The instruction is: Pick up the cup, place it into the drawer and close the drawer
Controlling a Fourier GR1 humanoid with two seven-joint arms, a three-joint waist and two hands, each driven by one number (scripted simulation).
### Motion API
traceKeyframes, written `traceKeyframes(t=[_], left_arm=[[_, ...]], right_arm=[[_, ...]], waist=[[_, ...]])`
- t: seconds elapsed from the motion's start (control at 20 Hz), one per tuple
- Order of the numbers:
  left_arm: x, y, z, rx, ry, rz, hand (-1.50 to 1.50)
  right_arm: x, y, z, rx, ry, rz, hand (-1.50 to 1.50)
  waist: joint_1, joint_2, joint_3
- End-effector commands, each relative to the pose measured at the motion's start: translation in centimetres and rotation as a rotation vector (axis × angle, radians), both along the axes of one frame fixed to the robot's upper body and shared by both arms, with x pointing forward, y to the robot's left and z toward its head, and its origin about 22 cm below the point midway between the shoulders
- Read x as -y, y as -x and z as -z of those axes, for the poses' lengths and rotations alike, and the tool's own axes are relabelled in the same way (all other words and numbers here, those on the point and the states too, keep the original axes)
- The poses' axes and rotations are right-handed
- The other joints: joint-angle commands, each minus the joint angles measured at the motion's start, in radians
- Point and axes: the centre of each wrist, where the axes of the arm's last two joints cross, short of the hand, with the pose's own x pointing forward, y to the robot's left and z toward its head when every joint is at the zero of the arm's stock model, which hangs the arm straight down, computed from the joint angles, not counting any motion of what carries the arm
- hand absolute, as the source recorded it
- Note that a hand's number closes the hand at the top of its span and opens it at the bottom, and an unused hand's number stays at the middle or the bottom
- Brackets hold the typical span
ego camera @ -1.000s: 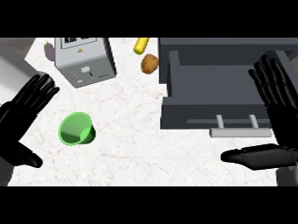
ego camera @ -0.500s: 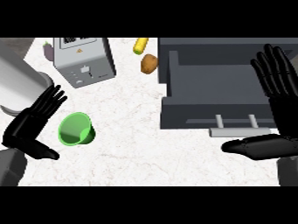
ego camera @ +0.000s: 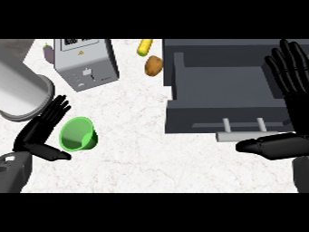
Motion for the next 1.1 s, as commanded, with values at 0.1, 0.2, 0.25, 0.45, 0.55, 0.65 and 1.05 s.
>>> traceKeyframes(t=[0.1,0.2,0.25,0.45,0.55,0.65,1.05], left_arm=[[0.0,0.8,2.1,0.041,0.050,0.035,-1.50],[0.7,1.6,3.2,0.063,0.041,0.018,-1.50],[0.9,1.6,3.4,0.051,0.041,0.027,-1.50],[2.2,1.8,4.2,0.068,0.068,0.018,-1.50],[2.3,1.8,4.3,0.075,0.080,0.024,-1.50],[2.4,1.6,4.3,0.083,0.070,0.032,-1.50],[4.0,2.2,5.4,0.116,0.075,0.044,-1.50]], right_arm=[[0.1,-0.6,-0.6,0.002,0.010,-0.015,-1.50],[-0.1,0.7,0.2,-0.005,0.002,-0.030,-1.50],[-1.1,1.4,-0.9,0.011,-0.008,-0.001,-1.50],[0.0,1.0,-0.5,0.001,0.007,-0.001,-1.50],[1.2,-0.5,-0.8,0.004,0.003,-0.001,-1.50],[-0.3,-0.3,-0.7,-0.004,-0.019,-0.021,-1.50],[-0.1,-0.4,-0.9,0.003,0.004,-0.033,-1.50]], waist=[[-0.006,0.004,-0.001],[-0.018,0.007,-0.003],[-0.016,0.004,-0.002],[-0.019,0.005,-0.003],[-0.020,0.011,-0.003],[-0.023,0.012,-0.004],[-0.028,0.012,-0.005]])
